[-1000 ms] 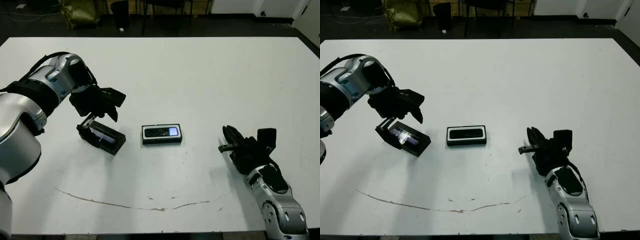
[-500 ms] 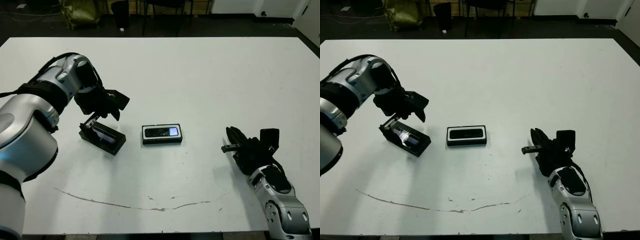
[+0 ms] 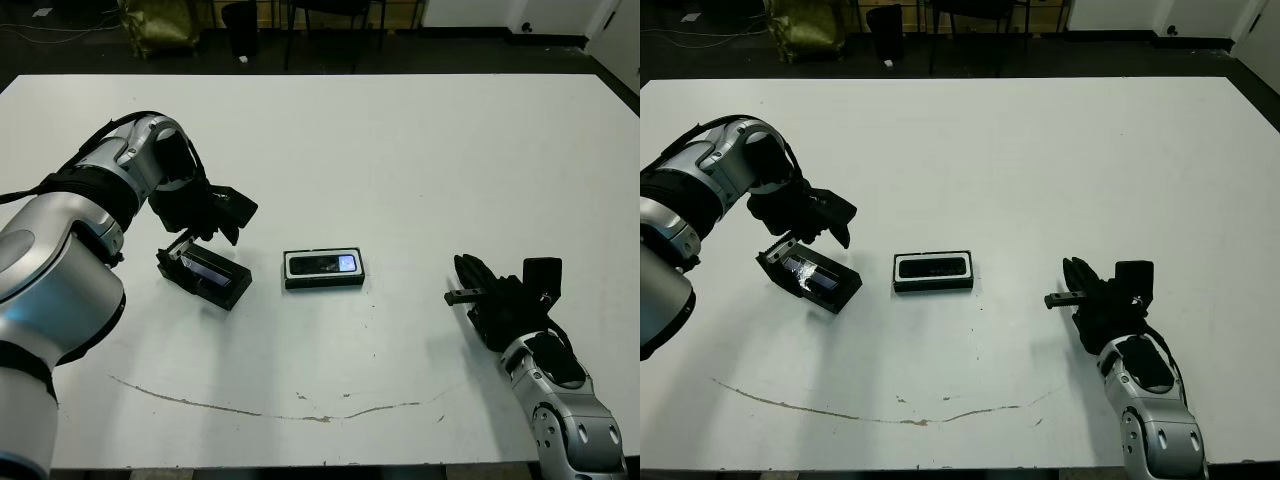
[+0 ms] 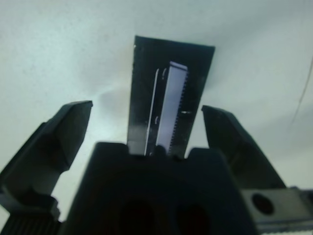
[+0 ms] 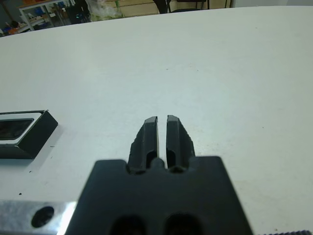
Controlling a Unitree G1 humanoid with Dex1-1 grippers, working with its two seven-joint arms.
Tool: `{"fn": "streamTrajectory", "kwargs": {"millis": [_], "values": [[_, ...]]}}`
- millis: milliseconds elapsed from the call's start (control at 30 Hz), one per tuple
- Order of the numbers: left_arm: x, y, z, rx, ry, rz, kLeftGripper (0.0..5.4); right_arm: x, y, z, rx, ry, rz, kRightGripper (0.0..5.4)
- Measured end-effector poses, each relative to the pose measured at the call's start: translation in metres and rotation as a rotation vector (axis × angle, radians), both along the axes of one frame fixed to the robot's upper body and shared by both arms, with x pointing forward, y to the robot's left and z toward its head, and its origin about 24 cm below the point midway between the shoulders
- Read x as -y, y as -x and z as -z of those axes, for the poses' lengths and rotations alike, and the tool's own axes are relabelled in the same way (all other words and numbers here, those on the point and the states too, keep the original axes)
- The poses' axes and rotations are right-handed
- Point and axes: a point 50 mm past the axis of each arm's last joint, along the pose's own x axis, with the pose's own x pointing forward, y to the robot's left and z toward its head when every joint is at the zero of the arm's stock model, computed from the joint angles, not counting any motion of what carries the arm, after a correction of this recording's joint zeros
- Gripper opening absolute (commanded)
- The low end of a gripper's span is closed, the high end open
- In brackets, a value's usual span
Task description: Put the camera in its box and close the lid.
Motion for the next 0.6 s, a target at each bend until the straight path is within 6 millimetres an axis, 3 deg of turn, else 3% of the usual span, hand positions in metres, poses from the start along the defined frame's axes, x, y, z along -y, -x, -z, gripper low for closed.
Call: {"fn": "streamTrajectory", "kwargs": {"millis": [600], "values": [[-0.011,0.0,0.008,-0.028,-0.106,-0.093,5.35,0.002,-0.001,0.002,0.005,-0.001,-0.022,0.0]]}}
